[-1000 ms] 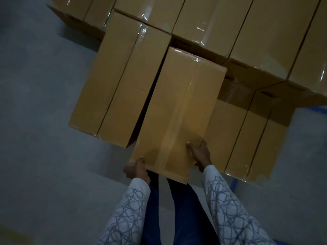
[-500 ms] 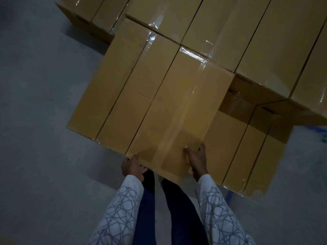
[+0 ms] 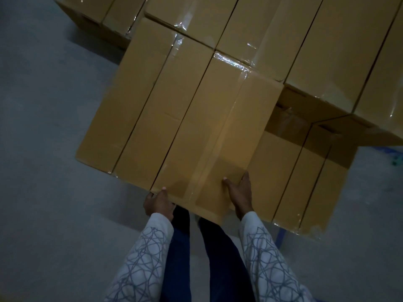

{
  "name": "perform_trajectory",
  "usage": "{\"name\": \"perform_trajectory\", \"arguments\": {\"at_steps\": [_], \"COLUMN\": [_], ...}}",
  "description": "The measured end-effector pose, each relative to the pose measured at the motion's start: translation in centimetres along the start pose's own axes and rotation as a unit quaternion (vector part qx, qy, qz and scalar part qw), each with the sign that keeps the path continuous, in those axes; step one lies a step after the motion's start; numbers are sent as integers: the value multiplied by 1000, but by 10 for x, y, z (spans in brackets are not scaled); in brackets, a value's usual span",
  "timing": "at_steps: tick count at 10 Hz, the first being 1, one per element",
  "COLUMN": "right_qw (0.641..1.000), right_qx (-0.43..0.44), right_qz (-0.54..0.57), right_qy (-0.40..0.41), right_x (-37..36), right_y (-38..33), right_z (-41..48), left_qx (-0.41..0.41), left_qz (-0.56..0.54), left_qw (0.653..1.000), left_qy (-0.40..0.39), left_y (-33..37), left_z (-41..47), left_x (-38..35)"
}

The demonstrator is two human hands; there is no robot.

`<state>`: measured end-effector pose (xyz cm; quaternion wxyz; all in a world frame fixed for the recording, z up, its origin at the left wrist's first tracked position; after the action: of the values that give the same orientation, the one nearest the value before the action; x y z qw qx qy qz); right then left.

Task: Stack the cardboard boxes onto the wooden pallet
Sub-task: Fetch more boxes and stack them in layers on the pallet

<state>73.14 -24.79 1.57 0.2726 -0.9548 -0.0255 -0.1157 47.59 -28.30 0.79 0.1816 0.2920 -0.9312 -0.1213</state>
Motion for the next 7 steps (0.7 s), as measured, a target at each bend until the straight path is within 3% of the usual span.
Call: {"name": "perform_trajectory", "arguments": {"at_steps": [1,2,3,5,6,7], "right_qw": [999,999,998,998,998,999], "right_qx": [-10,-4,20,32,35,33], "right_qz": [33,35,-12,-12,-19,-23], "right_qy": [-13,11,54,53,50,36], "right_x": [7,16,30,36,35,35], "right_y": [-9,-24,-50,-83,-76,-76], "right_z": [0,16,52,69,69,70], "left_qx": [-6,-20,70,23,43,42], "left_qz": [-61,-31,-140,-306,-321,-267], "left_qw": [998,998,985,950,944,961], "left_qy": [25,56,73,62,62,67], "left_y": [1,0,-4,-14,-9,-1], "left_z": [12,15,25,15,16,7], "left_x": [11,20,20,19,15,18]}}
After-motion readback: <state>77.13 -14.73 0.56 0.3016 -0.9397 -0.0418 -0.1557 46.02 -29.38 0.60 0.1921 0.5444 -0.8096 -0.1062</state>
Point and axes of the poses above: each hand's wrist, its own z-axis towards the middle knuckle, its own x-axis out of the back of the hand, y = z × x, the point moved 3 cm from there along z, towards the middle knuckle, and after that the axes turned 10 degrees about -y, right-handed, at the moved point
